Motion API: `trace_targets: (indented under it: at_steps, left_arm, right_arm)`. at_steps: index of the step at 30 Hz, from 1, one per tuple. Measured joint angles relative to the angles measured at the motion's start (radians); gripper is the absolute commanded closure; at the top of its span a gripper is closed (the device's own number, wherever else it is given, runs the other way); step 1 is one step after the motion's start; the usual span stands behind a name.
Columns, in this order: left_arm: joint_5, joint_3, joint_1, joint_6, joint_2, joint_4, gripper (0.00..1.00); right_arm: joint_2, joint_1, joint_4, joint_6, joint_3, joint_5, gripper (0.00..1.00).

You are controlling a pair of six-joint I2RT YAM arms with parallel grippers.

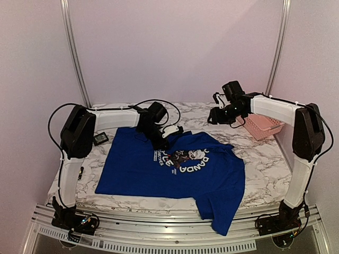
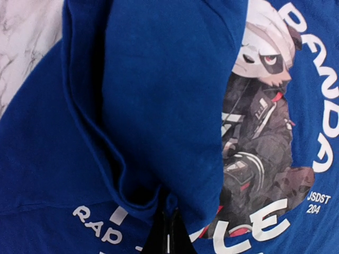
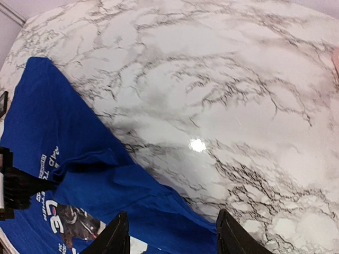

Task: Pin the brooch onto the clothing
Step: Smooth out the flattened clothing at the center of the board.

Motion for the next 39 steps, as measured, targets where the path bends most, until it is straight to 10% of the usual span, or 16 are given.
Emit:
trace_targets:
  at_steps: [16,22,29,39]
  left_arm:
    - [0.0,-0.004,-0.016,0.0,-0.001,0.002,1.0]
    - [0.0,-0.004,-0.016,0.0,-0.001,0.001,1.0]
    - [-0.003,0.002,-0.016,0.002,-0.001,-0.003,1.0]
    - [-0.08,0.127,-0.009,0.0,0.005,0.0,1.0]
  right_arm:
    - [0.358,0.088,0.077,-0.177,0.289,-0.257,0.47]
    - [0.401,0.087,0.091,-0.203,0.306,-0.305,0.59]
    - [0.425,0.086,0.096,-0.228,0.333,-0.327,1.0]
    - [0.417,0.055,0.102,-0.218,0.335,-0.276,1.0]
